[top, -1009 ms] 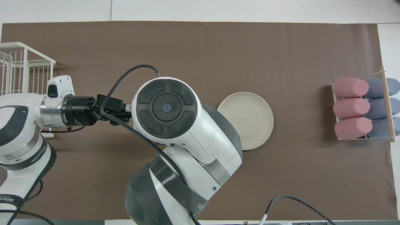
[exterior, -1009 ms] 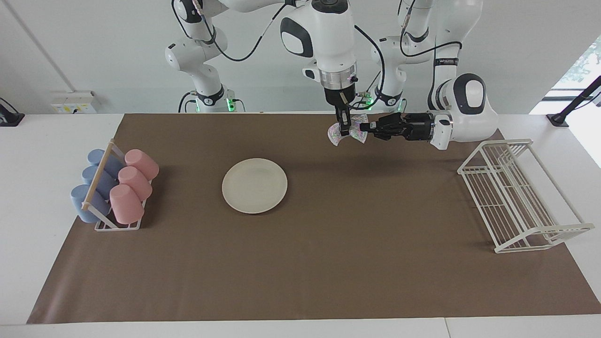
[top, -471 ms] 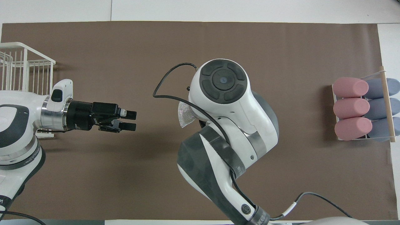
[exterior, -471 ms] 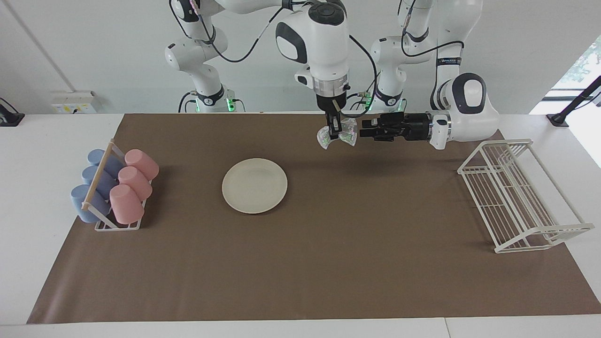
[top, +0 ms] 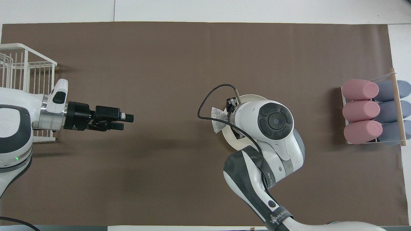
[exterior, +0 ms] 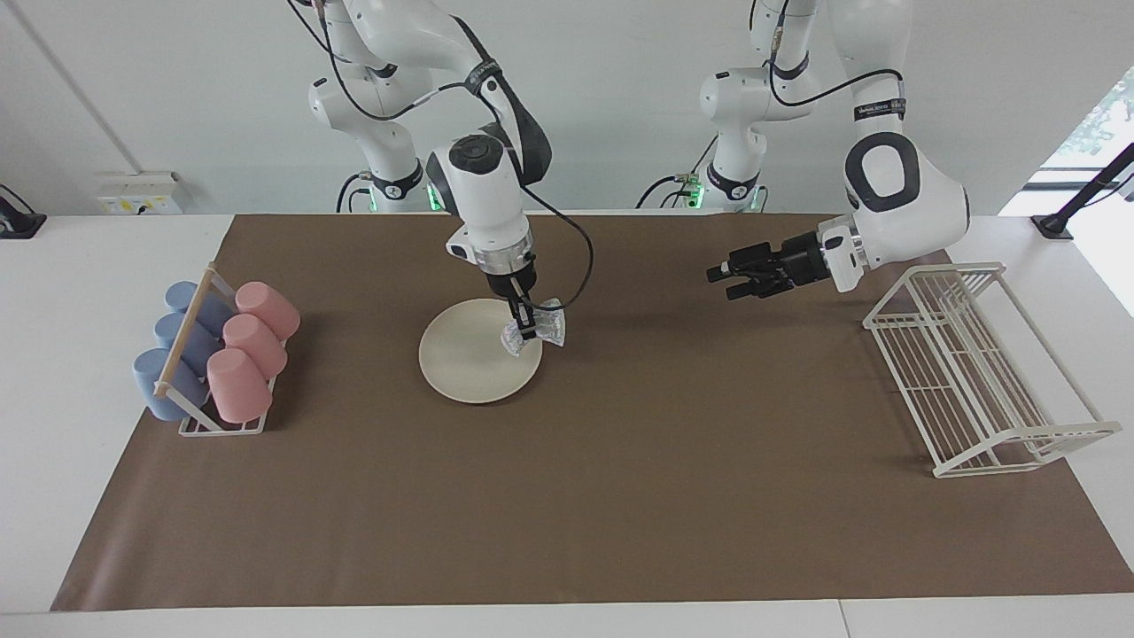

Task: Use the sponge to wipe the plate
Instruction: 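Rub the cloth around the plate surface with the right gripper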

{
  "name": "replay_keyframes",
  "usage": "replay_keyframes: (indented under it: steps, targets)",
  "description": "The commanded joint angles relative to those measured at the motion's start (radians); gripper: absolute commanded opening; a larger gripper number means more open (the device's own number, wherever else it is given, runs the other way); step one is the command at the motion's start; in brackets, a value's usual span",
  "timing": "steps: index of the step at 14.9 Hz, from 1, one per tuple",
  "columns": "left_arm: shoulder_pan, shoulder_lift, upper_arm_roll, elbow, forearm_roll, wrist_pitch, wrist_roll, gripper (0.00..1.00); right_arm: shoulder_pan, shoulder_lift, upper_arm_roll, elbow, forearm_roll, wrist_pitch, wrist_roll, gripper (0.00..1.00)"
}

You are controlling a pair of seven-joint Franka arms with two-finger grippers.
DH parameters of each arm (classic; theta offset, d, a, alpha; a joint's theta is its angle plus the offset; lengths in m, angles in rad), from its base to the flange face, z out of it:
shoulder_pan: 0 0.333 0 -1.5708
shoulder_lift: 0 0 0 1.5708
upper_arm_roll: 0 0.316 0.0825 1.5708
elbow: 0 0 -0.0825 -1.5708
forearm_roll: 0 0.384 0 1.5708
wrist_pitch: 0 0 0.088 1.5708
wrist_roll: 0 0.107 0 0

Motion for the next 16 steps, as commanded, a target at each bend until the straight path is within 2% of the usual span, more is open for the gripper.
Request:
replay_keyframes:
  steps: [1,3,6,12,16]
  targets:
    - [0.001,-0.001,0.001,0.003,0.077,0.038,-0.019,1.0,-0.053,-0.033,0.011,-0.1,0.012,0.051,-0.076,0.0]
    - [0.007,0.001,0.002,0.003,0.088,0.038,-0.019,1.0,-0.049,-0.014,0.012,-0.114,0.027,0.051,-0.093,0.0]
    - [0.008,0.002,0.002,0.016,0.088,0.038,-0.022,1.0,-0.055,0.032,0.012,-0.145,0.05,0.13,-0.14,0.0]
    - [0.008,0.004,0.001,0.018,0.088,0.04,-0.118,1.0,-0.186,0.029,0.012,-0.18,0.055,0.132,-0.465,0.0]
    - [0.002,0.004,0.001,0.029,0.088,0.05,-0.131,1.0,-0.171,0.024,0.014,-0.193,0.056,0.132,-0.493,0.0]
